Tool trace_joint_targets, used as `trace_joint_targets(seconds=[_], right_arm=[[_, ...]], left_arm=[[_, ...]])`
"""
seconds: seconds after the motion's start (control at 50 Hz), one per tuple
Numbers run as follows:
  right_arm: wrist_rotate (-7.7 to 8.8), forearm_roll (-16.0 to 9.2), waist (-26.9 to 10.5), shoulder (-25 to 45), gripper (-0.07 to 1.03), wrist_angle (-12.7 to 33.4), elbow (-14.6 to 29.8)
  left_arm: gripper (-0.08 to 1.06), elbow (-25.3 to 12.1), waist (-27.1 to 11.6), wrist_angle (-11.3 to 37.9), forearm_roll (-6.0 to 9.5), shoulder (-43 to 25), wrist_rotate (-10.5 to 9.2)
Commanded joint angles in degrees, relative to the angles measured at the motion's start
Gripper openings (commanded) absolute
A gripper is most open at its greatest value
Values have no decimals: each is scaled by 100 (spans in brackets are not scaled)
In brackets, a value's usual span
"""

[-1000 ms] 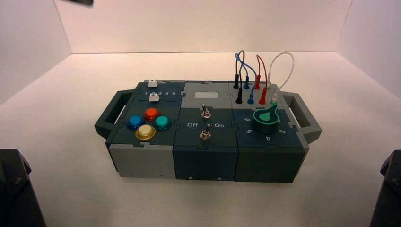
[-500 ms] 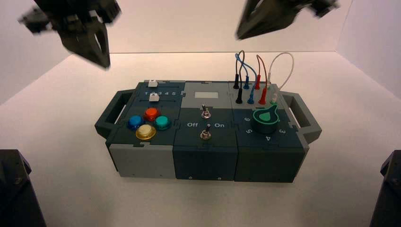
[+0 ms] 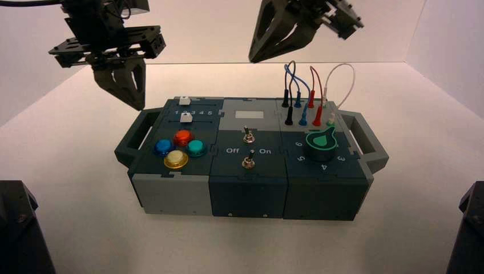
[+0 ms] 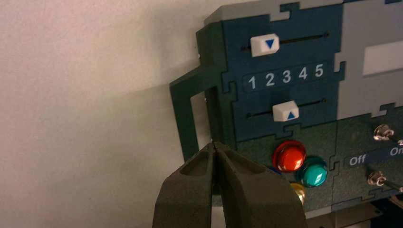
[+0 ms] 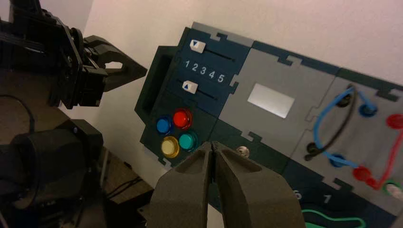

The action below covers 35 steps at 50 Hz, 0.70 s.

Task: Flip the top switch on with the right gripper.

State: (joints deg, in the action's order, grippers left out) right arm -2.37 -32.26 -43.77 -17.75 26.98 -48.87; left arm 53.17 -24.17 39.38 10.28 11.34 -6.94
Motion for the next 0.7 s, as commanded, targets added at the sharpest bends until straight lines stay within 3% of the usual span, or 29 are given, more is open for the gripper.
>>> trace_joint_targets(seconds=[0.02,0.42,0.7], right_arm=[[-35,-114,-44,114,-2,-9,167],[-35,-193,-44,615,-2,0,229],[-79,-448,-237,984,-2,123,343]], left_arm=[[-3,-105,-26,-105,26,-35,-44],[-3,88,-88,-598,18,-879,-44],[-3,62,-167,-809,-9,-1441,-18]])
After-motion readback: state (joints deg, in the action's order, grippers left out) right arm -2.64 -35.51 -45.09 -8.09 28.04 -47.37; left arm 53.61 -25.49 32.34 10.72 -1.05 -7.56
